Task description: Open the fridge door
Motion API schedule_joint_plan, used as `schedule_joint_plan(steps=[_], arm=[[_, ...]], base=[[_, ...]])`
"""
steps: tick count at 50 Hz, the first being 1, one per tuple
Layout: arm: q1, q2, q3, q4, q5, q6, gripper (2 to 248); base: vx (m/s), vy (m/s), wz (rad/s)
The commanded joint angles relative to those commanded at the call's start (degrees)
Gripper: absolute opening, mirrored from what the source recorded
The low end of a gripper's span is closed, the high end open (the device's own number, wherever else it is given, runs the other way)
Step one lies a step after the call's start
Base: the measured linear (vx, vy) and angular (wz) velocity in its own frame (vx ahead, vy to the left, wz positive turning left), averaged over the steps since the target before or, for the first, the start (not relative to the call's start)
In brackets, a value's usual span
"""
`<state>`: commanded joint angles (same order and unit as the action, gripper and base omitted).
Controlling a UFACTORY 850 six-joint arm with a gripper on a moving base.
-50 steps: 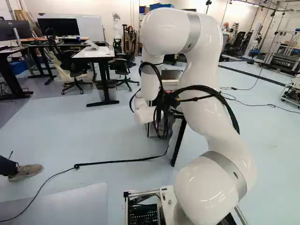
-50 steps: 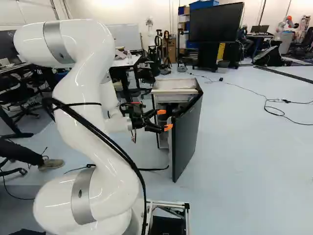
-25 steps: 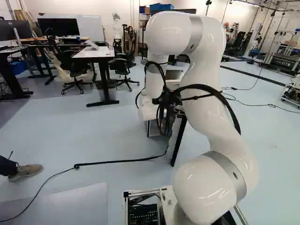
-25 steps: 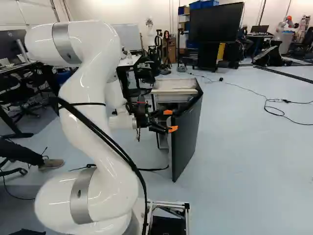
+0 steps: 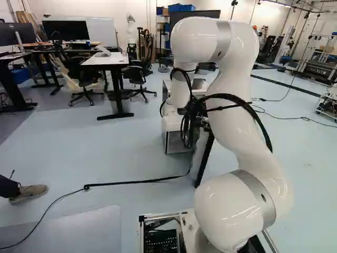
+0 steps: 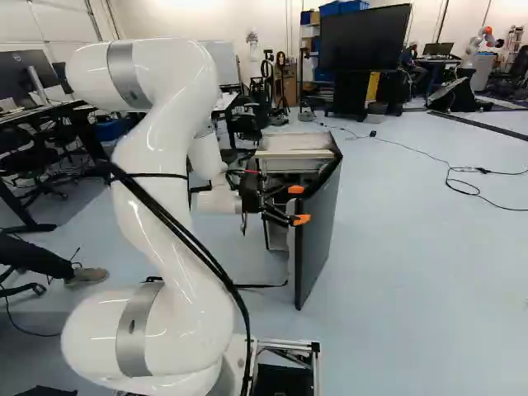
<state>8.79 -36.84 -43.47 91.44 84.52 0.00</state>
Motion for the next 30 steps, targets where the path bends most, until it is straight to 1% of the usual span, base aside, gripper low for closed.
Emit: schedule_joint_plan(steps=[30], arm=[[-8.30, -1.52, -3.53, 2.61, -2.05, 0.00, 247]], base=[[0.000, 0.000, 0.000]])
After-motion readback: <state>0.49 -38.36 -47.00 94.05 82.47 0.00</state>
